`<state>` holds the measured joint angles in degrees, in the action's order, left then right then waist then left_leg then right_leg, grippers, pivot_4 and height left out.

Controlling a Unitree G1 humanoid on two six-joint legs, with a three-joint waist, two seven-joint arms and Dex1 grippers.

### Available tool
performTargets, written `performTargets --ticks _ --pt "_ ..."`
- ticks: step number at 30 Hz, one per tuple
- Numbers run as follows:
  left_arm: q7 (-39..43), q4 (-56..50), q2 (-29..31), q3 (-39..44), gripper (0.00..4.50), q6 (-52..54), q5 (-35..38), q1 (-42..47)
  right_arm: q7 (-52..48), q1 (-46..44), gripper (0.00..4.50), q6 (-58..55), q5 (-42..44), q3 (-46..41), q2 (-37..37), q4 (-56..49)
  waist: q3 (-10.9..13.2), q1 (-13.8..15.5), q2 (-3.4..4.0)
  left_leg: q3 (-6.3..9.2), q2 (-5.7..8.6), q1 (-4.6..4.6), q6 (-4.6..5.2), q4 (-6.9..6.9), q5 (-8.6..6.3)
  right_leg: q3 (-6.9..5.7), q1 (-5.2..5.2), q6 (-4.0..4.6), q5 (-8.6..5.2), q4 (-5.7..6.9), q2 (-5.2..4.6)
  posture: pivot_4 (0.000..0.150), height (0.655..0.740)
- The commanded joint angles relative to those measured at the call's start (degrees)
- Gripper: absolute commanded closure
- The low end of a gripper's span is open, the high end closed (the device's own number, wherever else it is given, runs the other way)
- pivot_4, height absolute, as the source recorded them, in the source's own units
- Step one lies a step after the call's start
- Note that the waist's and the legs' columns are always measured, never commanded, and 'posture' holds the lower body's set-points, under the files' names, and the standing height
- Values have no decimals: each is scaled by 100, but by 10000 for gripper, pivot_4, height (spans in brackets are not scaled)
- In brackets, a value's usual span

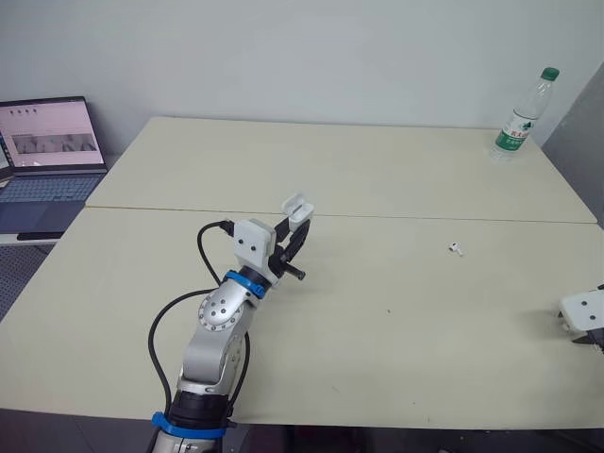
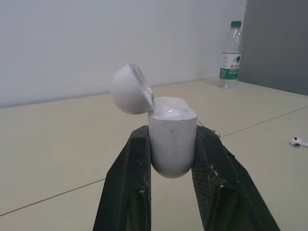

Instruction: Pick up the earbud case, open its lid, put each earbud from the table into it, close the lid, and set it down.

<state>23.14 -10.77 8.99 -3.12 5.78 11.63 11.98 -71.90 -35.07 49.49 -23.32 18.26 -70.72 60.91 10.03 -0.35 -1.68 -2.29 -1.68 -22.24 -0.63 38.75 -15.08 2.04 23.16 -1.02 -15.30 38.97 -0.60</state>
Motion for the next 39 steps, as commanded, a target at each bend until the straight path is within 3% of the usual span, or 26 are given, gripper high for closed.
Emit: performTargets --ticks 1,14,17,21,28,31,33,36,39 --pt "-5 -267 4 -22 37513 -46 34 10 159 -18 21023 162 -179 104 -79 -12 0 0 0 0 0 1 0 0 0 0 -1 0 0 0 0 1500 7400" --pt "-63 -328 8 -1 37513 -24 10 -78 422 -259 21023 331 -378 273 55 196 2 -20 -5 -26 0 31 3 0 -2 28 -18 -7 4 -1 0 1500 7400" --pt "-64 -332 6 -2 37513 -22 15 -77 410 -273 26318 370 -374 275 65 213 2 -27 -9 -27 0 36 4 0 -3 28 -23 -7 4 -1 0 1500 7400" --pt "-77 -326 9 14 37513 -37 6 -65 440 -289 40256 407 -390 308 60 234 1 -82 -16 -29 -1 45 7 0 -4 31 -34 -9 5 -4 -1 1500 7400" --pt "-65 -280 65 70 37513 -32 37 -8 489 -305 41127 349 -326 276 62 280 1 -132 -17 -30 0 59 14 0 -9 30 -52 -9 5 -9 -4 1500 7400" --pt "-35 -278 76 28 37513 -48 37 -58 -365 -268 41128 -99 560 -55 291 -14 2 -134 -18 -30 0 62 16 0 -10 29 -56 -10 5 -10 -5 1500 7400" --pt "-31 -251 65 2 37513 -67 35 -66 -1103 -69 41128 -1167 1630 -445 582 -861 4 -168 -20 -30 -3 69 17 -3 -11 28 -62 -9 5 -10 -4 1500 7400" --pt "-3 -61 41 -107 37513 -209 -86 35 -1299 444 41128 -3920 3248 -1030 1037 -3192 4 -191 -18 -26 -8 91 17 -12 -13 29 -82 -8 4 -9 1 1500 7400" --pt "-37 305 -34 -139 37513 -415 -189 286 260 395 41128 -7712 5265 -1605 1823 -5794 5 -170 -3 -13 -8 91 15 -23 -13 18 -82 -8 4 -4 -2 1500 7400"
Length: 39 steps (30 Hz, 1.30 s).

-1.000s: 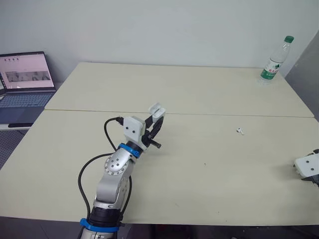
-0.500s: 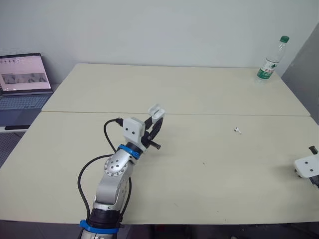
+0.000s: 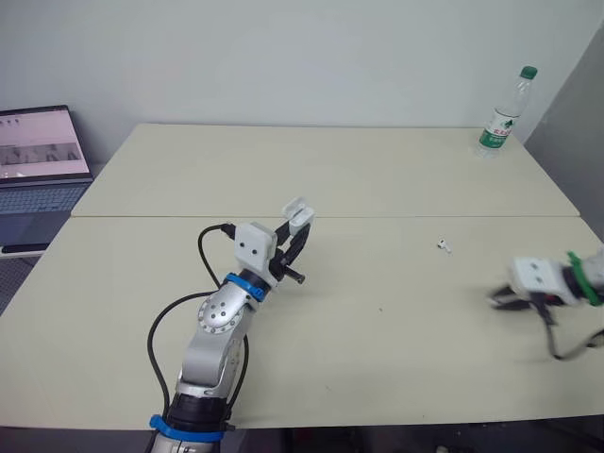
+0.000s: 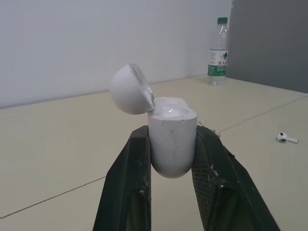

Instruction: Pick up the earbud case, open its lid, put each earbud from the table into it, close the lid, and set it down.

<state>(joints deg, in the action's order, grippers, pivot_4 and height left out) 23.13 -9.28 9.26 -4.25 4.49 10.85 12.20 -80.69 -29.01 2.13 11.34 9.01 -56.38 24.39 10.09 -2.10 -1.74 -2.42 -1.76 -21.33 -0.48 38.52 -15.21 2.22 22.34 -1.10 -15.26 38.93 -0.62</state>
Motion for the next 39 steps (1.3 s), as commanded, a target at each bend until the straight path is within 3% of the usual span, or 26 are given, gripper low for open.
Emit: performTargets --ticks 1,4,7,9,13,23,39 --pt "-28 237 -69 -39 37513 -342 -140 323 1661 -314 41128 -3791 2238 -864 639 -2645 -1 21 3 4 -2 -4 -1 -3 0 -4 1 0 0 3 -1 1500 7400" --pt "4 458 -127 -73 37513 -523 -182 519 3724 -931 41128 -5403 3487 -1444 2027 -3539 -1 55 2 37 0 -32 -4 3 0 -39 11 1 0 -5 -4 1500 7400" --pt "13 587 -168 -116 37513 -638 -211 666 5100 -1269 41128 -6012 4078 -1777 3151 -3999 -6 94 0 45 8 -93 -3 17 -1 -49 60 1 1 0 -13 1500 7400" --pt "-4 632 -215 -137 37513 -680 -243 763 5676 -1353 41128 -5974 4098 -1775 3719 -4179 -6 149 0 55 15 -156 -2 30 0 -63 110 -3 4 2 -21 1500 7400" --pt "-57 633 -274 -134 37513 -732 -258 925 6097 -1207 41128 -5599 3726 -1378 4334 -4458 -6 204 0 57 26 -174 7 33 -5 -77 122 -5 5 -4 -36 1500 7400" --pt "-20 563 -255 -204 37513 -775 -365 1150 6468 -1210 41128 -4761 2975 -906 5088 -4210 -6 177 0 74 19 -172 11 32 -6 -111 120 -5 5 -4 -25 1500 7400" --pt "-184 507 -287 -147 37513 -809 -421 1192 6527 -1126 41128 -4738 2791 -996 5015 -4060 -6 177 0 74 19 -174 11 30 -6 -117 119 -5 4 -7 -23 1500 7400"
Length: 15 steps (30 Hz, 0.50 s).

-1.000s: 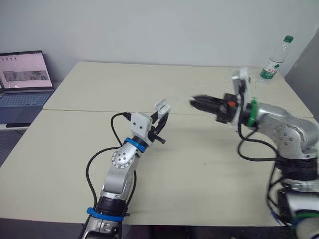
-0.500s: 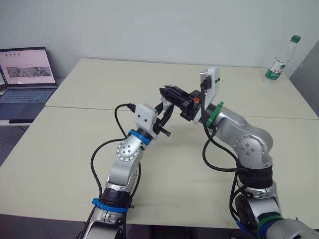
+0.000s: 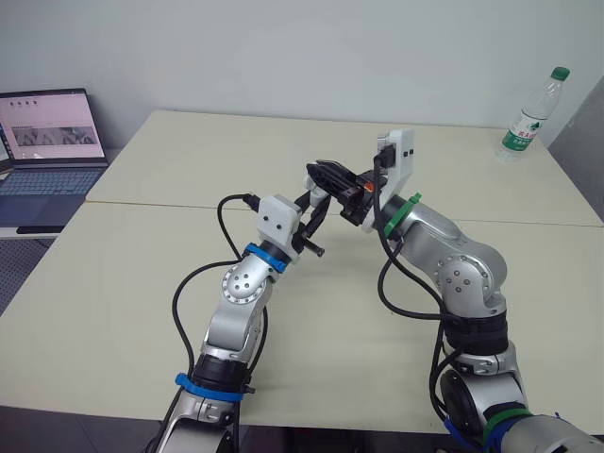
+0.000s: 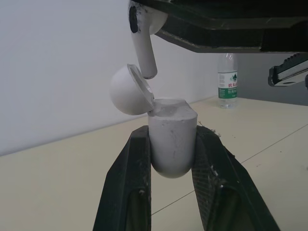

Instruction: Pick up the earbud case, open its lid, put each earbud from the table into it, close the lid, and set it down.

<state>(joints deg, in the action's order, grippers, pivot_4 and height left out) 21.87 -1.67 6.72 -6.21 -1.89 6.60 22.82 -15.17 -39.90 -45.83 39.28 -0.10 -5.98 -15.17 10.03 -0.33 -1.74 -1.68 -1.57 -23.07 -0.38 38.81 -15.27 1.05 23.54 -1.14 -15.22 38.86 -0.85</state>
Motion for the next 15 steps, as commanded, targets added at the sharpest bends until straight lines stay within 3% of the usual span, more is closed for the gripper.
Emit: performTargets --ticks 1,15 --pt "-63 -261 -37 46 37513 -170 0 130 -24 -33 41128 59 -2 -82 -29 -100 0 0 0 0 0 0 0 0 0 0 0 0 0 0 0 1500 7400" --pt "-128 -353 -78 17 37513 -146 16 131 -80 335 41128 110 -164 129 -111 -155 0 -2 0 0 -1 0 0 -2 0 1 0 -1 0 -1 1 1500 7400"
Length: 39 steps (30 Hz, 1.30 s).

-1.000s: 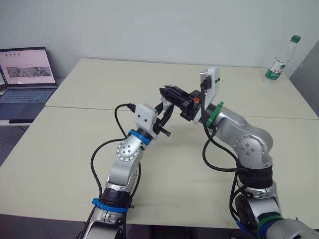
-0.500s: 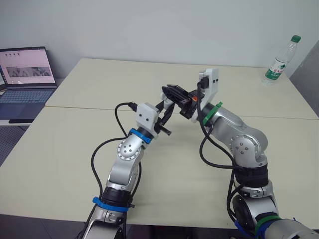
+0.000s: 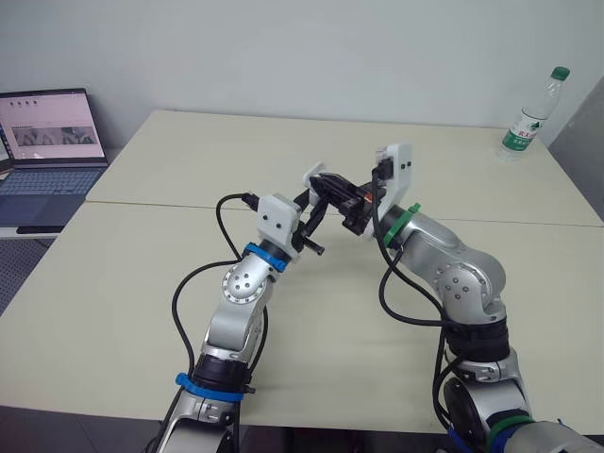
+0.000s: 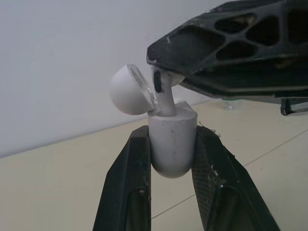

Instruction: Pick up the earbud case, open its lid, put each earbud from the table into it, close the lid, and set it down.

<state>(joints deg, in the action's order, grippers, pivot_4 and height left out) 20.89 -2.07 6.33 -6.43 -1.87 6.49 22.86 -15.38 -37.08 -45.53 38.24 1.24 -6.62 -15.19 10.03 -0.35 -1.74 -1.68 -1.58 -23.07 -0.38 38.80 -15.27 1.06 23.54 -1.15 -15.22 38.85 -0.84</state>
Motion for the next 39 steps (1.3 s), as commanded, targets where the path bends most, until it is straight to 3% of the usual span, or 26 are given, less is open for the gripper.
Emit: performTargets --ticks 1,15,16,25,30,33,39 --pt "-27 -313 -39 36 37513 -145 30 131 -64 65 41128 98 -85 0 -50 -134 0 0 0 0 0 0 0 0 0 0 0 0 0 0 0 1500 7400" --pt "-37 -333 -79 28 37513 -129 54 173 -246 230 41128 277 -427 207 -112 -116 0 -1 0 0 0 0 0 -1 0 -1 0 -1 -1 -2 1 1500 7400" --pt "-37 -340 -80 27 37513 -125 59 172 -251 235 33767 279 -430 209 -111 -120 0 -1 0 0 0 0 0 -1 0 -1 0 -1 0 -2 1 1500 7400" --pt "-31 -398 -119 16 37513 -79 74 168 -270 193 1774 370 -489 175 -121 -36 1 0 0 1 -1 0 0 -2 0 -2 -1 0 -1 -5 2 1500 7400" --pt "-95 -420 -186 118 37513 49 184 77 -619 55 814 445 56 -247 -56 -138 1 1 -1 1 0 -1 0 -2 0 -1 -1 0 -1 -6 1 1500 7400" --pt "-62 -412 -128 197 37513 93 220 -35 -918 -125 814 203 491 -588 -380 -217 1 0 0 1 -1 -1 0 -3 0 -2 -1 0 -1 -8 2 1500 7400" --pt "114 -515 161 338 37513 142 331 -293 -1672 -519 814 -315 766 -1069 -1875 142 3 4 -1 4 -1 -2 1 -7 -1 -4 -3 0 -1 -18 1 1500 7400"
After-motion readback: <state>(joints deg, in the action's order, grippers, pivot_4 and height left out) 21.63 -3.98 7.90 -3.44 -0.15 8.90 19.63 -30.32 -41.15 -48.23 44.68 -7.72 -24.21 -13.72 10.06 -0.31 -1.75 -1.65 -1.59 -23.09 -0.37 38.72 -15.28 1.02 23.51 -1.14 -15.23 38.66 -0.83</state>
